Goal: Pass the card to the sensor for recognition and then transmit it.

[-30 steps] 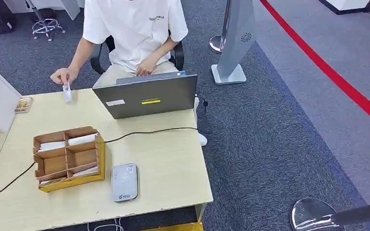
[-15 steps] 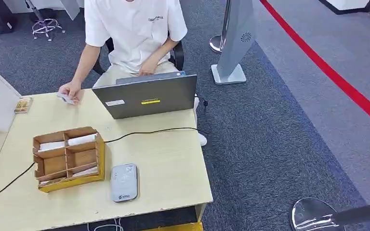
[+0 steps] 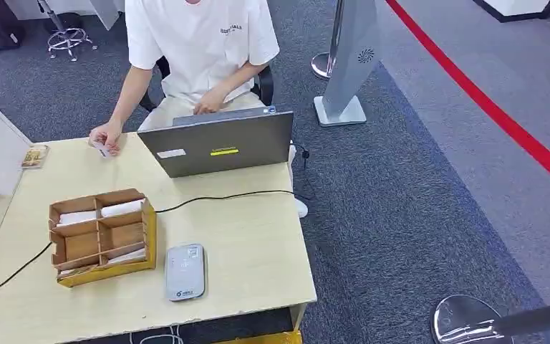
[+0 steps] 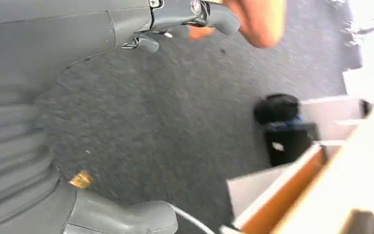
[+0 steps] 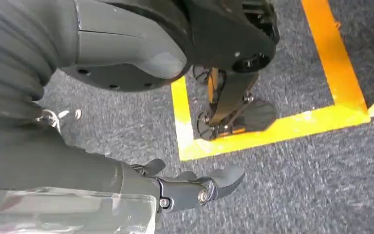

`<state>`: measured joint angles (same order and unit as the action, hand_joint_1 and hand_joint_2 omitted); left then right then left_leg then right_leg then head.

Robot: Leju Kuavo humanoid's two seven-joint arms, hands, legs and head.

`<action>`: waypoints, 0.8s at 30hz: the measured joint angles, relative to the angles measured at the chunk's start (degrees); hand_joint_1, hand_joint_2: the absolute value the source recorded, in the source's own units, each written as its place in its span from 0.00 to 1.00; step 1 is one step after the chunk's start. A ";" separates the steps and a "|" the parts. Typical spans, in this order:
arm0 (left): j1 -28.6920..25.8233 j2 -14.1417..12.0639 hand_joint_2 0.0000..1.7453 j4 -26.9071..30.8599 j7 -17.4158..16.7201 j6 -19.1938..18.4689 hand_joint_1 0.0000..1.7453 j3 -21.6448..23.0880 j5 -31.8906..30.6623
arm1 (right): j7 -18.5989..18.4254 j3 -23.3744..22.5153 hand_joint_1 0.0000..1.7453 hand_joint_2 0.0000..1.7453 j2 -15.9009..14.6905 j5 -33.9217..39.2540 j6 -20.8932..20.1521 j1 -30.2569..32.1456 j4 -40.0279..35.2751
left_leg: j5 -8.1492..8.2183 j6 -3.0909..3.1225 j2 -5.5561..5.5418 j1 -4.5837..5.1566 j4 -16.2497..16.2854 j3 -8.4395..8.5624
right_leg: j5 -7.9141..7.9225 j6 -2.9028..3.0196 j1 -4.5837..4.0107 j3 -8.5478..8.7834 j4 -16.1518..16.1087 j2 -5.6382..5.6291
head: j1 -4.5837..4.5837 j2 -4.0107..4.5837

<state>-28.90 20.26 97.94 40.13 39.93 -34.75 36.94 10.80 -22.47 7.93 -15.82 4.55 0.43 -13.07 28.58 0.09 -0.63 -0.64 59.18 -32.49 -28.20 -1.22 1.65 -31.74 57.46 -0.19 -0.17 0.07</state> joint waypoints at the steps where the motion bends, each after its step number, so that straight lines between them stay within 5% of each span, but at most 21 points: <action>1: -0.04 -0.02 1.00 0.75 -0.07 -0.18 0.00 0.04 -0.24 | 0.07 -0.04 0.00 1.00 0.00 -0.18 -0.09 0.04 0.02 | 0.01 0.00 0.01 0.00 0.00 0.02 | 0.00 0.00 0.00 0.00 0.00 -0.02 | -0.04 0.00; 4: 1.82 -0.15 1.00 4.49 -5.43 -7.10 0.00 -2.17 -3.94 | 0.55 -0.09 0.00 1.00 -0.07 -1.38 -0.48 0.02 0.15 | -0.01 0.00 -0.10 -0.01 0.00 0.00 | 0.00 0.00 -0.01 0.02 0.00 0.14 | 0.00 0.00; 9: 12.78 -0.35 1.00 4.84 -14.65 -28.73 0.00 -19.99 -13.71 | 0.76 -0.09 0.00 1.00 -0.35 -2.16 -1.20 -0.31 0.52 | -0.06 0.03 -0.07 -0.05 -0.01 0.07 | 0.01 0.04 -0.05 0.12 0.03 0.14 | -0.02 0.00; 16: 19.48 -0.37 1.00 4.53 -15.15 -37.97 0.00 -32.44 -16.31 | 1.31 -0.09 0.00 1.00 -0.42 -2.10 -1.29 -0.44 0.76 | -0.04 0.06 -0.06 0.00 -0.01 0.07 | 0.00 0.02 -0.01 0.12 0.02 0.11 | 0.11 0.00; 24: 24.01 -0.68 1.00 4.57 -14.23 -44.06 0.00 -39.41 -21.27 | 2.38 -0.09 0.00 1.00 -0.42 -2.08 -1.97 -0.65 0.94 | 0.00 0.06 -0.04 0.00 0.00 0.08 | 0.00 0.02 -0.01 0.10 0.02 0.09 | 0.09 0.00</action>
<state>-4.90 19.58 102.51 25.90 -4.13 -74.16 15.67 13.18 -22.56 7.52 -17.90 2.58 -0.22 -12.13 28.59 0.15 -0.68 -0.65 59.18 -32.40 -28.21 -1.21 1.64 -31.64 57.47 -0.10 -0.09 0.07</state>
